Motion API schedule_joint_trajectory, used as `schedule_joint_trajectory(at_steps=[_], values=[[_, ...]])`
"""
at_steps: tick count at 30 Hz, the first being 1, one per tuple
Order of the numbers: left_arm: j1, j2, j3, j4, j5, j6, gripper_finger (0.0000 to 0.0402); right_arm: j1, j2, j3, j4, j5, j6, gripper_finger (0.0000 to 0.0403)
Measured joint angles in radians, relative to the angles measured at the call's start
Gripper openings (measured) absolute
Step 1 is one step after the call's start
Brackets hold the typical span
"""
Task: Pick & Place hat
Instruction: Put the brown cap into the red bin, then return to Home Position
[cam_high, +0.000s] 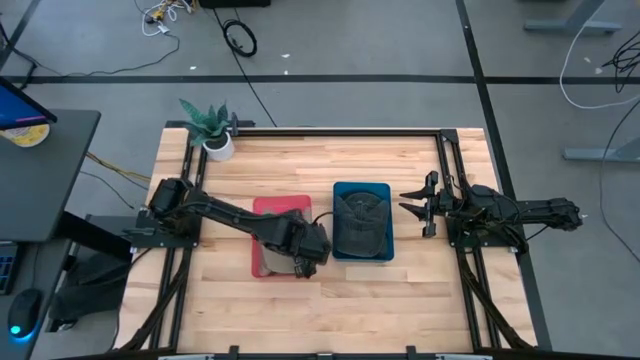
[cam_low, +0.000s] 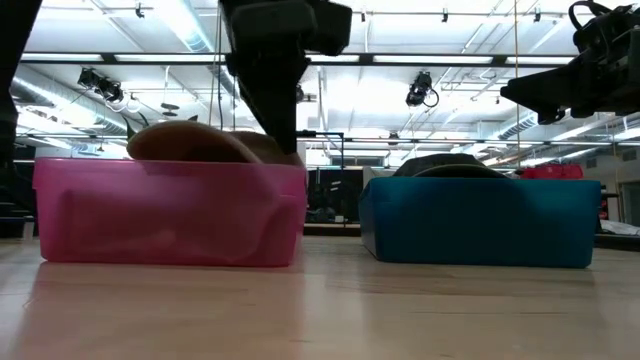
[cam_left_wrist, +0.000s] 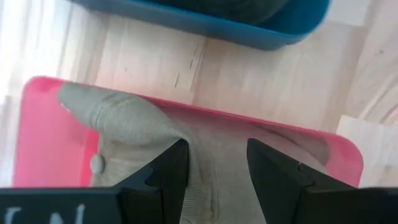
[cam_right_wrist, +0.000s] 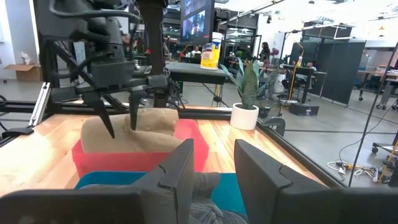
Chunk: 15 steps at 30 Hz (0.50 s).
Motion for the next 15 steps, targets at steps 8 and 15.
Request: schedule_joint_trajectory(at_steps=[8,15], values=[[-0.036,-0.039,0.001,-0.004,-0.107,0.088,0.017,0.0,0.0,0.0,0.0,0.0,0.0,0.0118],[-0.076,-0.129,-0.056,0.094,-0.102,0.221,0.017,0.0,0.0,0.0,0.0,0.0,0.0,0.0118]])
